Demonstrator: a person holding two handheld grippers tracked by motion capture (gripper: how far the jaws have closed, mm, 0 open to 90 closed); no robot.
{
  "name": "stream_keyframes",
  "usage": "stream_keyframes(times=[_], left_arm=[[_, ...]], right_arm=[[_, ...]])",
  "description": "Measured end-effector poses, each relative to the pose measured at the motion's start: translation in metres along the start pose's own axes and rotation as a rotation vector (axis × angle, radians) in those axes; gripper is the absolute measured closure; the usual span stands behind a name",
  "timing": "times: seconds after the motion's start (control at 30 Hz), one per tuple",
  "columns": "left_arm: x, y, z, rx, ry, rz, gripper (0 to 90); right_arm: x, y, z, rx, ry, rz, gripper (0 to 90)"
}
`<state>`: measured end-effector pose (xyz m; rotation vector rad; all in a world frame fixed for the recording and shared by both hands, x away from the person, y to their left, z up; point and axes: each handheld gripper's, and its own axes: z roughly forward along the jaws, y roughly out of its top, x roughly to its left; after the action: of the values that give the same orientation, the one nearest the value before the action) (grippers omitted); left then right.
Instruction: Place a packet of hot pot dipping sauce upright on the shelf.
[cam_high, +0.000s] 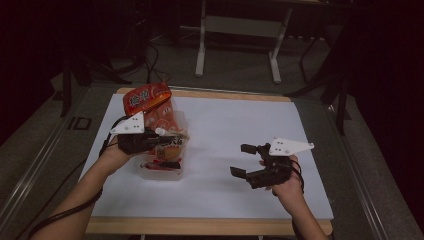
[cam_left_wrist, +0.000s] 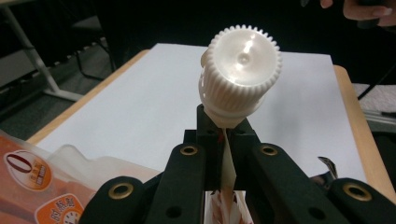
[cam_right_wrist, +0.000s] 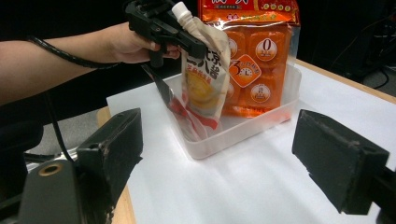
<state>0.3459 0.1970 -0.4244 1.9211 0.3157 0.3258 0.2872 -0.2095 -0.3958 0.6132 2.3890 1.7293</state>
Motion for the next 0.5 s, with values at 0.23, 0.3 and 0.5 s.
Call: stream_keyframes(times=[0.23, 0.3, 0.5], left_arm=[[0.001, -0.005, 0.000, -0.025, -0.018, -0.025, 87.6], [0.001, -0.003, 0.003, -0.013, -0.020, -0.023, 87.6], [0.000, 0.000, 0.013, 0.003, -0.042, -0.021, 87.6]], right_arm=[[-0.001, -0.001, 0.001, 0.003, 0.002, 0.008, 16.2], [-0.002, -0.002, 0.002, 0.004, 0.008, 0.010, 16.2], [-0.001, -0.002, 0.004, 0.012, 0.012, 0.009, 16.2]])
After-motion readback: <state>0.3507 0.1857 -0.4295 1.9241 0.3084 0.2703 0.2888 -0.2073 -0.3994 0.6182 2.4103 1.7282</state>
